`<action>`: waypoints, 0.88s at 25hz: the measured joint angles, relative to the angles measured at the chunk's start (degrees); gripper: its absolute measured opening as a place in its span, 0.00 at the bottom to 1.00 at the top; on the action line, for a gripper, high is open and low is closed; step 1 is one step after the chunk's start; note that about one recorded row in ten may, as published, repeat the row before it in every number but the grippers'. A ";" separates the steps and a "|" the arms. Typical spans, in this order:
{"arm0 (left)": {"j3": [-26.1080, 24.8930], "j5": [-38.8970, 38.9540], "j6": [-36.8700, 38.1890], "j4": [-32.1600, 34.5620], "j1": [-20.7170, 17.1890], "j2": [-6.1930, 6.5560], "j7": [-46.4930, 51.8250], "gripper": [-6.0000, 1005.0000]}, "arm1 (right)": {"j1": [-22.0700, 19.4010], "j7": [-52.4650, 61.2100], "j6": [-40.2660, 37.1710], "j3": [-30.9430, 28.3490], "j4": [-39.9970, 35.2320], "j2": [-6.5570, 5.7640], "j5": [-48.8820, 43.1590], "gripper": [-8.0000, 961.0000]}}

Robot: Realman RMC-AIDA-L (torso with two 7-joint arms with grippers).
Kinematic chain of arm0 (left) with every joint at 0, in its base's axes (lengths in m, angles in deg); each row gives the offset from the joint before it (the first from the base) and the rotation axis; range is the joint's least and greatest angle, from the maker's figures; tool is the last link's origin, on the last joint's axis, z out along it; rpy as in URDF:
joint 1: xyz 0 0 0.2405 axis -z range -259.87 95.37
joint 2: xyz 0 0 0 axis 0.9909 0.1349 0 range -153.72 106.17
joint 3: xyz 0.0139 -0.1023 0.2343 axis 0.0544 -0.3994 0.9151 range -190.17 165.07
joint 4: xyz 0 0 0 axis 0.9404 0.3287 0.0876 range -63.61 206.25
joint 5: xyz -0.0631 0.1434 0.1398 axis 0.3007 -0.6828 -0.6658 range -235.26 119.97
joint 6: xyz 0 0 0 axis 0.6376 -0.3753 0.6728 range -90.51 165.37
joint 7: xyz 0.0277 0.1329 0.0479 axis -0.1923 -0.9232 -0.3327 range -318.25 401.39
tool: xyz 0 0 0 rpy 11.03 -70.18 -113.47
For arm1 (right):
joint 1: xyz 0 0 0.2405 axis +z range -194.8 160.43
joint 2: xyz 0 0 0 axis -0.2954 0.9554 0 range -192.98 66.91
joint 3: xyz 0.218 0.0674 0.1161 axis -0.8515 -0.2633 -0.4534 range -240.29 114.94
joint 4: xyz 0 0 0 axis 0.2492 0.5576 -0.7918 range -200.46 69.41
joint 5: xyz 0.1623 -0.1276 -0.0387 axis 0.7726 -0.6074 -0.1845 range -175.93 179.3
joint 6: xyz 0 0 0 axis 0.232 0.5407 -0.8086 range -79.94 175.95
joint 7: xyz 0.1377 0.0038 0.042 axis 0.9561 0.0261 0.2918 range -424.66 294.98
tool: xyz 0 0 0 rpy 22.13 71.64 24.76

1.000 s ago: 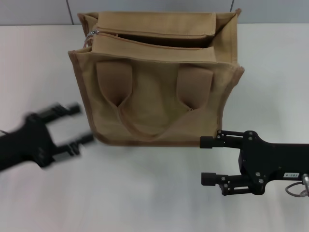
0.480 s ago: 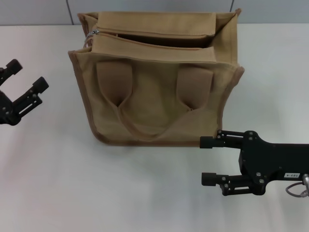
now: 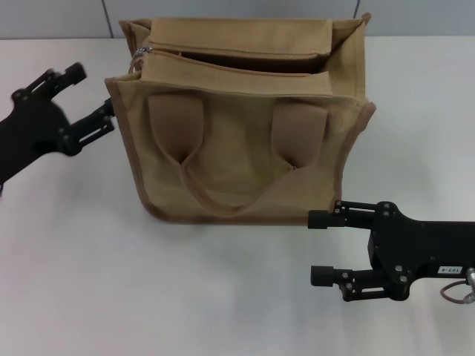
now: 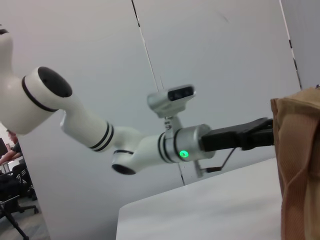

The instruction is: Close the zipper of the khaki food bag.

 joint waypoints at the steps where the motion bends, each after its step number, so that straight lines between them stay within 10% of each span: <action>1: 0.39 -0.02 -0.72 0.00 0.55 0.03 -0.03 0.79 | -0.02 0.00 0.00 0.00 0.00 0.00 0.00 0.82; 16: 4.94 0.42 -6.12 -1.25 6.04 -0.32 -0.07 0.79 | -0.33 -0.20 0.42 -0.77 0.00 -0.03 0.00 0.82; 22: 4.75 2.57 -5.10 -1.36 4.81 -0.12 -0.12 0.62 | -0.32 -0.22 0.51 -0.80 0.00 -0.03 0.00 0.82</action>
